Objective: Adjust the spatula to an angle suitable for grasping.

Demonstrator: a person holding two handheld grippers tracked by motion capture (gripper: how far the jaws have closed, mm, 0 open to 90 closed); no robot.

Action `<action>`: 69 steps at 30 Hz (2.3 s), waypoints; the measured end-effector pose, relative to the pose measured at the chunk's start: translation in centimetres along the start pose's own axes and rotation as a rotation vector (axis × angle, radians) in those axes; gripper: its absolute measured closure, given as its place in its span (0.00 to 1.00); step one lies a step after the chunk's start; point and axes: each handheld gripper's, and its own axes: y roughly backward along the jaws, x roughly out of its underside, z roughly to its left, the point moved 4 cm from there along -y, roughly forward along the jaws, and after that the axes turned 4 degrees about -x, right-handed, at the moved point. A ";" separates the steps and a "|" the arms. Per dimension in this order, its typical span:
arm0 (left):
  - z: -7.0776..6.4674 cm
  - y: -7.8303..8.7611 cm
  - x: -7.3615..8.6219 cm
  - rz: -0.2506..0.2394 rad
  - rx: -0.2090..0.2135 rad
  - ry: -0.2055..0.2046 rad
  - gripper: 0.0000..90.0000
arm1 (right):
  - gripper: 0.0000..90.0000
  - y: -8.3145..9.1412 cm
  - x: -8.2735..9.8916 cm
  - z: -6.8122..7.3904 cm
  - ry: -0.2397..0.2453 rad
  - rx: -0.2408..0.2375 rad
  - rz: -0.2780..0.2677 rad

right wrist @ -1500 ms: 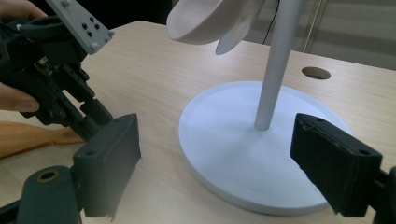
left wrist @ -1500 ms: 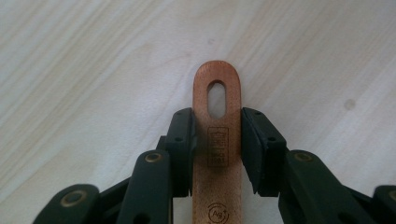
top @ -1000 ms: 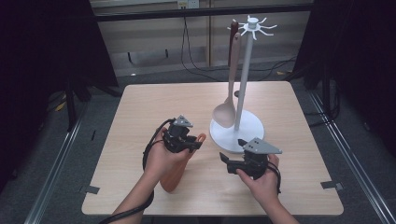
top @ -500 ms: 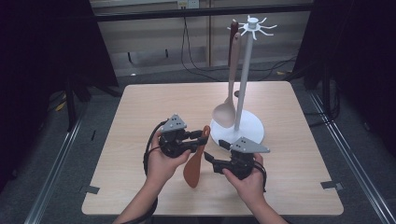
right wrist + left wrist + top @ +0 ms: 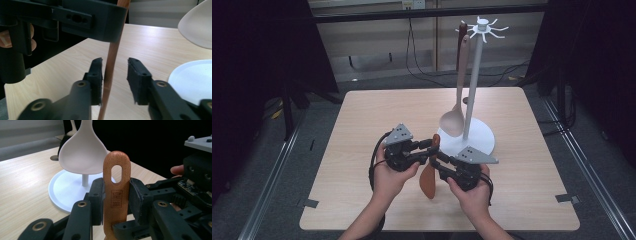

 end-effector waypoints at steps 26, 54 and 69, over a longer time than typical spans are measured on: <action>-1.0 0.3 -0.6 -0.075 -0.030 -0.010 0.73 | 0.91 -0.1 -1.0 0.2 0.014 0.024 -0.057; -0.4 0.3 -0.7 -0.116 -0.042 0.037 0.42 | 0.93 0.6 -1.5 -0.4 0.002 0.039 -0.062; 2.6 0.9 1.7 -0.061 -0.155 0.049 0.24 | 0.93 1.7 -1.4 -1.7 0.009 0.031 -0.052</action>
